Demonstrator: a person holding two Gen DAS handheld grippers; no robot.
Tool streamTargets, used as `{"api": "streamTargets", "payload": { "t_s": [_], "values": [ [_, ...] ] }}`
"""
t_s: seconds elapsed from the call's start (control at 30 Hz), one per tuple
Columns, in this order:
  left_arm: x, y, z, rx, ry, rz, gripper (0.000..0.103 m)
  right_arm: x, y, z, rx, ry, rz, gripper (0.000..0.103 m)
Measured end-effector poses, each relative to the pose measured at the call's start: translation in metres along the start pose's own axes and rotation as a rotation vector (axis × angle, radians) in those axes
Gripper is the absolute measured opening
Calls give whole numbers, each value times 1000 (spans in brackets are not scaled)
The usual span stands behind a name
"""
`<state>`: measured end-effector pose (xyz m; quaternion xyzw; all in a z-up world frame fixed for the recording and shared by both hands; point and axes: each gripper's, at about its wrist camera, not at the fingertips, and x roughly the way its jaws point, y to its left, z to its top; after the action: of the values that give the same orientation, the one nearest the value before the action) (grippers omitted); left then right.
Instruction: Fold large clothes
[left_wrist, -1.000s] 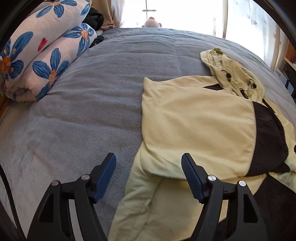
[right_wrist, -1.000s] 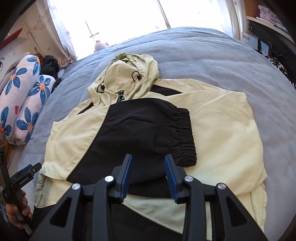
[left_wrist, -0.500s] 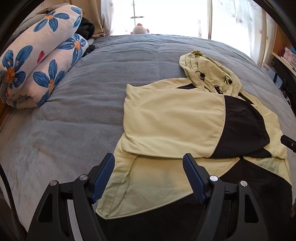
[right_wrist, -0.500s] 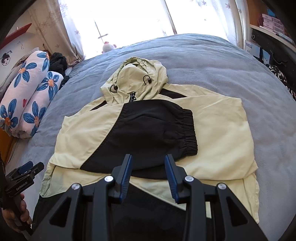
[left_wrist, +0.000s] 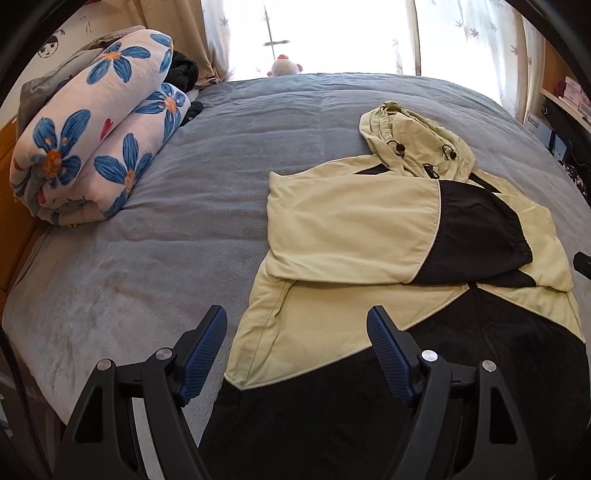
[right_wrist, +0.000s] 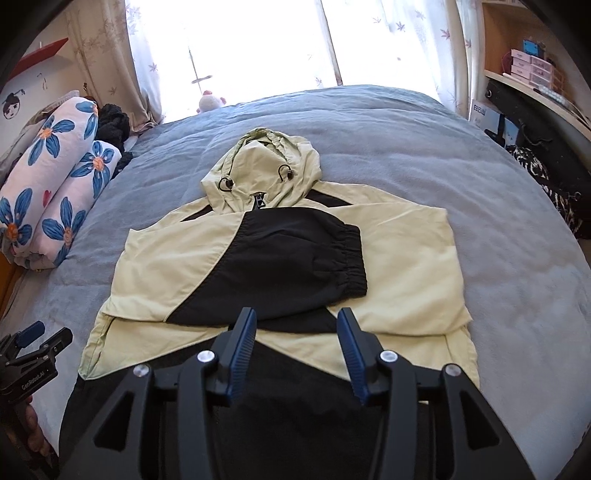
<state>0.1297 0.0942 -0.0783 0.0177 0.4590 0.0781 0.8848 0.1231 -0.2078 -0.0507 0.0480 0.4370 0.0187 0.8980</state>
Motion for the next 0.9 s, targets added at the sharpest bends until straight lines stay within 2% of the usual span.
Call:
{"api": "streamTargets", "payload": {
  "t_s": [0.3,0.53,0.7,0.9],
  "values": [
    [-47,16,-31,-1,-39,-2,77,-45,-13,-37,-15,-36,-41,46],
    [-79,33,-60,6,-63,-25,77,-71,-31,-64,-8,-29,-36,46],
    [-90,45,-84,1,-52,-45,77,-87,-40,-83,-20,-24,-29,46],
    [-84,58,-112,-11,-10,-58,77,-101,-51,-112,-47,5,-53,46]
  ]
}}
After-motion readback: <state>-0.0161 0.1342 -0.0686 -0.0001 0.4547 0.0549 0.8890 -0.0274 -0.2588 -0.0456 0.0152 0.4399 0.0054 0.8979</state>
